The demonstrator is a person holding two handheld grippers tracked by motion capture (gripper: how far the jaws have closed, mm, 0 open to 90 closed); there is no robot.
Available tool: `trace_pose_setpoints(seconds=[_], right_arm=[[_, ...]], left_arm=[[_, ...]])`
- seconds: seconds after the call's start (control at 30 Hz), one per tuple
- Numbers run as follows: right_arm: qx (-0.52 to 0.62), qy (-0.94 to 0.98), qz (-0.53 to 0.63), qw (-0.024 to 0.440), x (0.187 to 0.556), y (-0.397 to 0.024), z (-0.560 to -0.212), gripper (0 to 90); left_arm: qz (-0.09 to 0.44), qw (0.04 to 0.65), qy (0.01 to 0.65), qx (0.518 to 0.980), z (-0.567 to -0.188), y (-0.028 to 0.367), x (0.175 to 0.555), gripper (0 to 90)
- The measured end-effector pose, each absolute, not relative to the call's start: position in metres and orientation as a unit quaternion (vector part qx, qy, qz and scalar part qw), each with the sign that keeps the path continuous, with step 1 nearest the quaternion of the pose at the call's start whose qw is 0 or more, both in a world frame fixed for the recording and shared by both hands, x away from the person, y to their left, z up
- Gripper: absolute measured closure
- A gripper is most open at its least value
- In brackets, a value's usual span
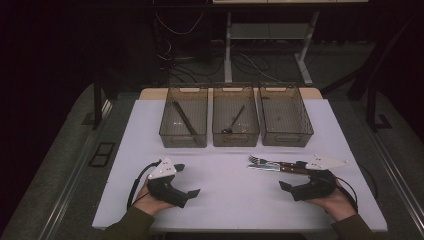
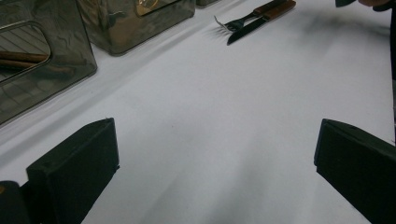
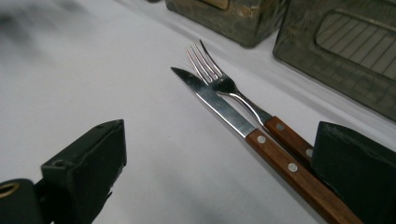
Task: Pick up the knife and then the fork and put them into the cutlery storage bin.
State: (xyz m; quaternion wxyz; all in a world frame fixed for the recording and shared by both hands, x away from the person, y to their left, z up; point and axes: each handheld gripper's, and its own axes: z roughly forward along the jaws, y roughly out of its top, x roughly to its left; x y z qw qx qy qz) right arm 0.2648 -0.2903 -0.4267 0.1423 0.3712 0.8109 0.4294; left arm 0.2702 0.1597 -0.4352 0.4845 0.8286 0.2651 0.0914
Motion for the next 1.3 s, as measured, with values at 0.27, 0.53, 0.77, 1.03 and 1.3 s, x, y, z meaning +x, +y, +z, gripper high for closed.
trace_pose_setpoints(seconds=[0.27, 0.53, 0.77, 1.03, 1.3], right_arm=[[0.374, 0.826, 0.397, 0.142, 0.272, -0.292, -0.425, 13.1], [0.385, 0.821, 0.403, 0.124, 0.291, -0.304, -0.421, 36.8], [0.401, 0.81, 0.408, 0.127, 0.308, -0.318, -0.416, 67.6], [0.415, 0.812, 0.391, 0.126, 0.33, -0.323, -0.416, 89.9], [0.42, 0.83, 0.348, 0.115, 0.342, -0.32, -0.431, 90.0]], left_arm=[[0.081, 0.48, 0.266, 0.832, -0.436, 0.16, 0.27, 0.0], [0.077, 0.483, 0.26, 0.832, -0.436, 0.159, 0.269, 0.0], [0.074, 0.483, 0.262, 0.832, -0.436, 0.158, 0.269, 0.0], [0.075, 0.486, 0.265, 0.83, -0.435, 0.159, 0.269, 0.0], [0.073, 0.48, 0.26, 0.834, -0.437, 0.157, 0.269, 0.0]])
